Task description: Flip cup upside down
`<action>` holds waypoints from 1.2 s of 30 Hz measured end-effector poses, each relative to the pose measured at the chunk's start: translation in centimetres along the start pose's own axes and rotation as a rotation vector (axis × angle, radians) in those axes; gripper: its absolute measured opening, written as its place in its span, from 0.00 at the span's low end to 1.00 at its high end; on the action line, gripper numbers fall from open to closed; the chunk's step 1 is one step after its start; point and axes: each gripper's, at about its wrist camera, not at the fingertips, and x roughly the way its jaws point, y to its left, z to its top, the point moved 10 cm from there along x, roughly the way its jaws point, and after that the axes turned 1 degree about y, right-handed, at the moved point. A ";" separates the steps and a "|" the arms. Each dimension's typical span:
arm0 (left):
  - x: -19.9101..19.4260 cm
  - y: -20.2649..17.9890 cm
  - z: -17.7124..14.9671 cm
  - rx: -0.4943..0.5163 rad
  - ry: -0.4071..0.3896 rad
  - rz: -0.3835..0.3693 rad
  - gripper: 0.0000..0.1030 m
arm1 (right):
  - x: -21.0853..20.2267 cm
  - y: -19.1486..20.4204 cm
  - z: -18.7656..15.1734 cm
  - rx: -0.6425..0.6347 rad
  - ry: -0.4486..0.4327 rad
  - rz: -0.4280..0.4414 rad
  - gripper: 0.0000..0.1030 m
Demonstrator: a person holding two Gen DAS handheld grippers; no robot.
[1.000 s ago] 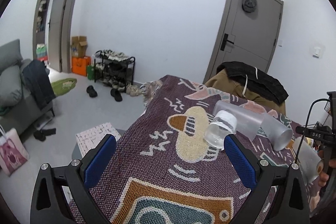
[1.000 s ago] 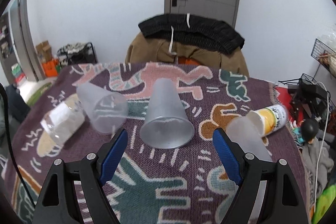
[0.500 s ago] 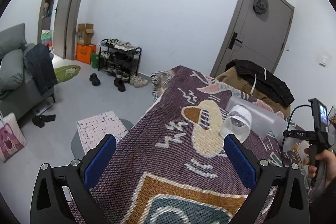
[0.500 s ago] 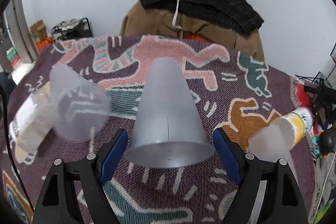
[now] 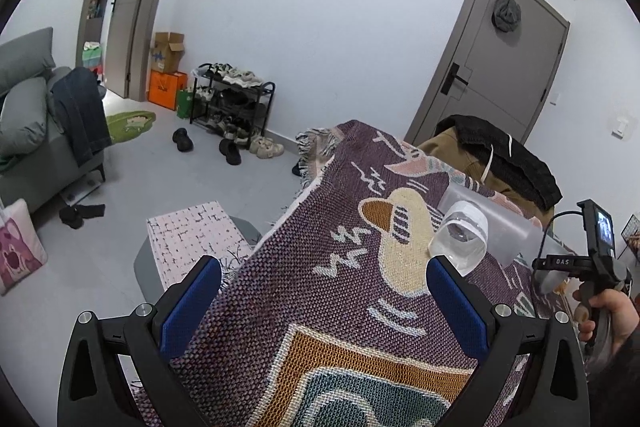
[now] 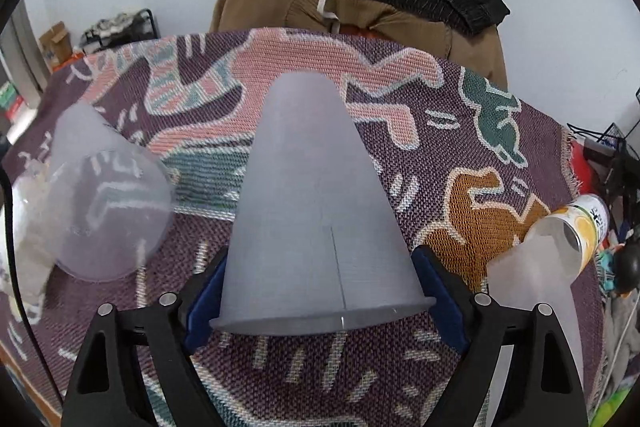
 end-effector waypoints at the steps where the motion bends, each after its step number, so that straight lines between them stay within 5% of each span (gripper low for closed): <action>1: -0.1 0.1 0.1 -0.005 -0.002 -0.001 1.00 | -0.3 0.1 0.0 -0.003 -0.005 0.006 0.83; 15: -0.9 -0.2 0.0 -0.012 -0.005 -0.029 1.00 | -6.4 2.2 -1.9 -0.050 -0.121 0.085 0.79; 25: -1.8 -1.3 0.2 0.006 -0.018 -0.044 1.00 | -12.4 1.2 -3.9 0.041 -0.241 0.161 0.78; 36: -3.3 -3.3 -0.9 0.053 0.004 -0.086 1.00 | -20.1 3.6 -10.9 0.074 -0.345 0.287 0.78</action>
